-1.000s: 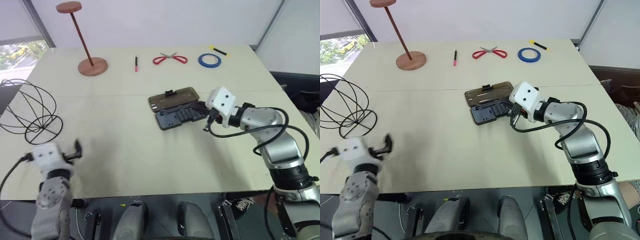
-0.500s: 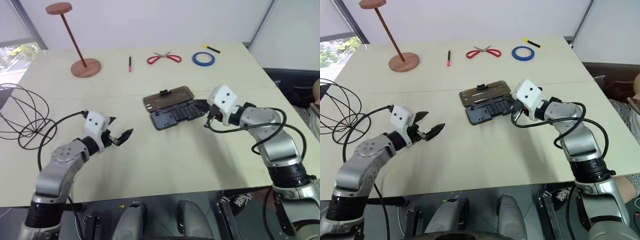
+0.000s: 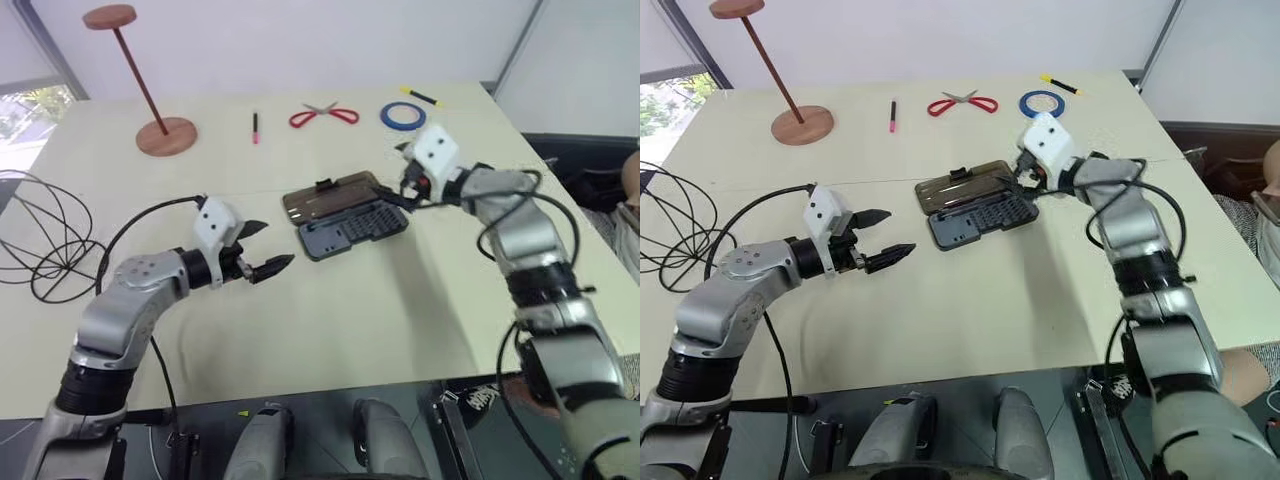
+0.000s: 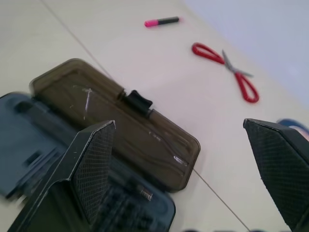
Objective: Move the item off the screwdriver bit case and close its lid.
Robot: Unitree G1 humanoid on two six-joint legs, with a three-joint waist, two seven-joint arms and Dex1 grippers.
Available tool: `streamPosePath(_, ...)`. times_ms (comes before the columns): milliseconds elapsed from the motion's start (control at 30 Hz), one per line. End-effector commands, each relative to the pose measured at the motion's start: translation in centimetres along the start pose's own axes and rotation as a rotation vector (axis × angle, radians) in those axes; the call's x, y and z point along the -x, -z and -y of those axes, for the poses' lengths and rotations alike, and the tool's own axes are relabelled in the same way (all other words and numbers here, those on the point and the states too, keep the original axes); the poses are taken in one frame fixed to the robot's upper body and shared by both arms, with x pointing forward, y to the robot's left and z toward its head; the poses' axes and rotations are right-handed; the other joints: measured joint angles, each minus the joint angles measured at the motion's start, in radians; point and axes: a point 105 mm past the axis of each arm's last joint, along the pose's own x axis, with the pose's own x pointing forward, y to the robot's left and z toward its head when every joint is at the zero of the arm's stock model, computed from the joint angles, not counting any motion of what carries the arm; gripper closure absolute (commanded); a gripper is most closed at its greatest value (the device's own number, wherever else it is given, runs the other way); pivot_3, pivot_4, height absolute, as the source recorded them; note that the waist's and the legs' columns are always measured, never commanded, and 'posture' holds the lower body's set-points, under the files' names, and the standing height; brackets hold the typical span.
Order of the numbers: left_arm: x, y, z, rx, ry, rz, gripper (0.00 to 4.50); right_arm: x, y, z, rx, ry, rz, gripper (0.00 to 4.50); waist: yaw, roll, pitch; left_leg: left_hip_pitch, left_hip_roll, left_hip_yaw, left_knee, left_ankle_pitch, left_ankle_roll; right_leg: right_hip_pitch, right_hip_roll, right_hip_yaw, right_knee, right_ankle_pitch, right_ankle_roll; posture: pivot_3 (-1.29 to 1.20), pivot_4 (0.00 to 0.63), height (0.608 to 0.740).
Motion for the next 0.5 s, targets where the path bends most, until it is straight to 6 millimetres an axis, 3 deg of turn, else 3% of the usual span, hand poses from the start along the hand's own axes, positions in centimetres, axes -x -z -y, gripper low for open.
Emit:
streamPosePath(33,-0.1,-1.0,-0.2,-0.028,-0.016,0.038,0.0,-1.4,0.0,1.6,-0.039,0.053,-0.066,0.08,0.001,0.0,0.0,0.0,0.0,0.0,-0.001,0.0,0.0,0.0,0.0,0.0,0.0,0.0,0.0,0.0,0.15,0.74)
streamPosePath(200,0.1,-0.7,-0.2,-0.025,-0.056,0.048,0.0,-2.9,0.7,2.5,-0.095,0.14,-0.153,0.08,0.001,0.001,0.0,-0.001,-0.001,-0.001,-0.001,0.0,0.0,-0.001,0.0,0.0,0.0,0.0,0.0,0.0,0.15,0.74)
streamPosePath(500,0.9,-0.1,0.0,-0.006,-0.156,0.068,0.0,-2.5,3.7,3.2,-0.285,0.295,-0.248,0.08,-0.001,0.002,0.001,-0.001,-0.001,-0.001,-0.002,0.0,-0.001,-0.002,0.0,0.001,0.001,0.0,0.0,0.0,0.15,0.74)
